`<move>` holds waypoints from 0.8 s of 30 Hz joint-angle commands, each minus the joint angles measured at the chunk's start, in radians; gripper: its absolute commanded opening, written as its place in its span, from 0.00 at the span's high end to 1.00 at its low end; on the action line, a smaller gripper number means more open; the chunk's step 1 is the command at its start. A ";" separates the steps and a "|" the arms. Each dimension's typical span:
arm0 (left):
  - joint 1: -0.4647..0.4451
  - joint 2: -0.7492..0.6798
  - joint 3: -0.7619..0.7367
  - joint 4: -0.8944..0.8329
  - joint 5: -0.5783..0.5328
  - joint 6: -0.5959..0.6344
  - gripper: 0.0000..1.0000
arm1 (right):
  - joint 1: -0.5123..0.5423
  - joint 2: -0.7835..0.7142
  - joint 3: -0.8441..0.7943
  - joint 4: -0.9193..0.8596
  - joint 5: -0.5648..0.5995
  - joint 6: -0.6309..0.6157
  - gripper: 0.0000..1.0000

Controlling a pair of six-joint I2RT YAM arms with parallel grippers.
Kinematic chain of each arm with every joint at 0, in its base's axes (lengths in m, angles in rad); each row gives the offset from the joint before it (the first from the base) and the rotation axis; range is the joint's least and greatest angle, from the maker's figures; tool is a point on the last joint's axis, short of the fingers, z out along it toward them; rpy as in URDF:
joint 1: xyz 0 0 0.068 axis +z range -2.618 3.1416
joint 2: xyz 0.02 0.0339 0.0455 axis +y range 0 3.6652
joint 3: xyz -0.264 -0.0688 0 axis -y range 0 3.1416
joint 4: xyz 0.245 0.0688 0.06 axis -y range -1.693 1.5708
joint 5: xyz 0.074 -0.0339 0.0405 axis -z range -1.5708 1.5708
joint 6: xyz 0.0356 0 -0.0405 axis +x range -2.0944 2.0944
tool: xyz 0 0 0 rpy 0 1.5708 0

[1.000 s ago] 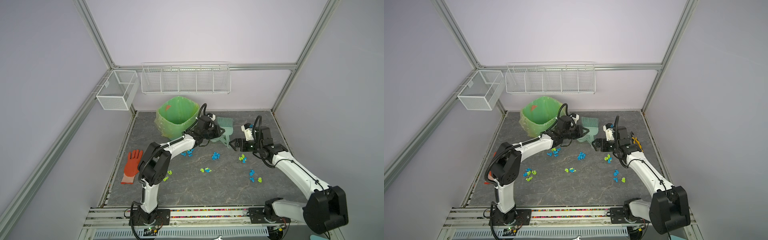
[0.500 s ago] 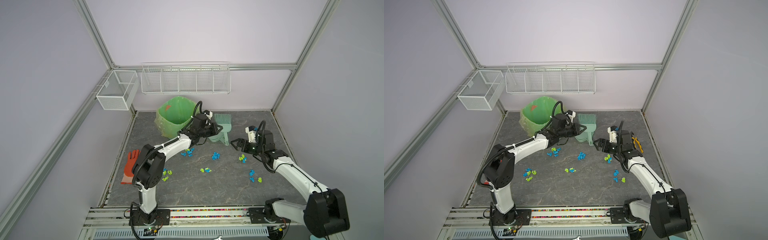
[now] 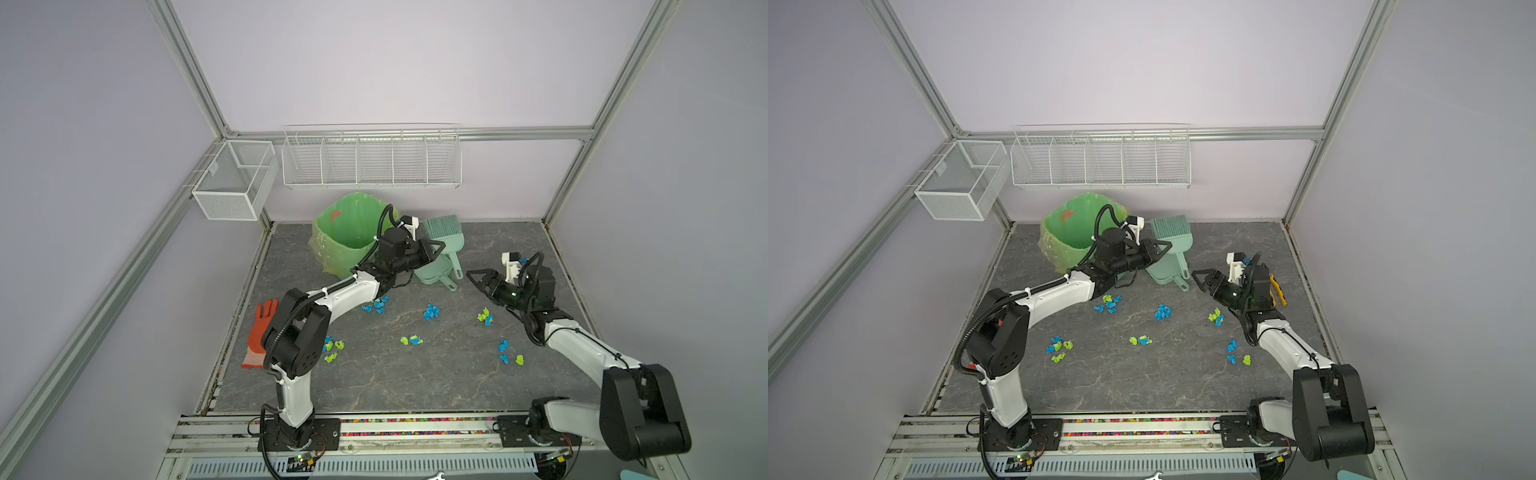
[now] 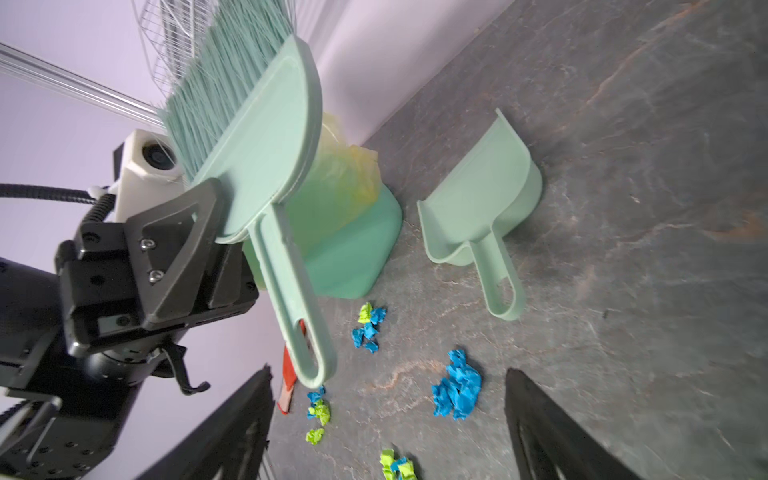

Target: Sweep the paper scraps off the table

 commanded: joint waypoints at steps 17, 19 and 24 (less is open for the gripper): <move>0.007 0.098 -0.073 0.463 -0.071 -0.250 1.00 | -0.015 0.280 -0.074 1.001 -0.057 0.462 0.02; 0.008 0.112 -0.074 0.493 -0.075 -0.263 1.00 | -0.015 0.283 -0.061 1.001 -0.068 0.470 0.02; 0.005 0.166 -0.057 0.629 -0.065 -0.341 1.00 | -0.013 0.296 -0.050 1.002 -0.069 0.481 0.02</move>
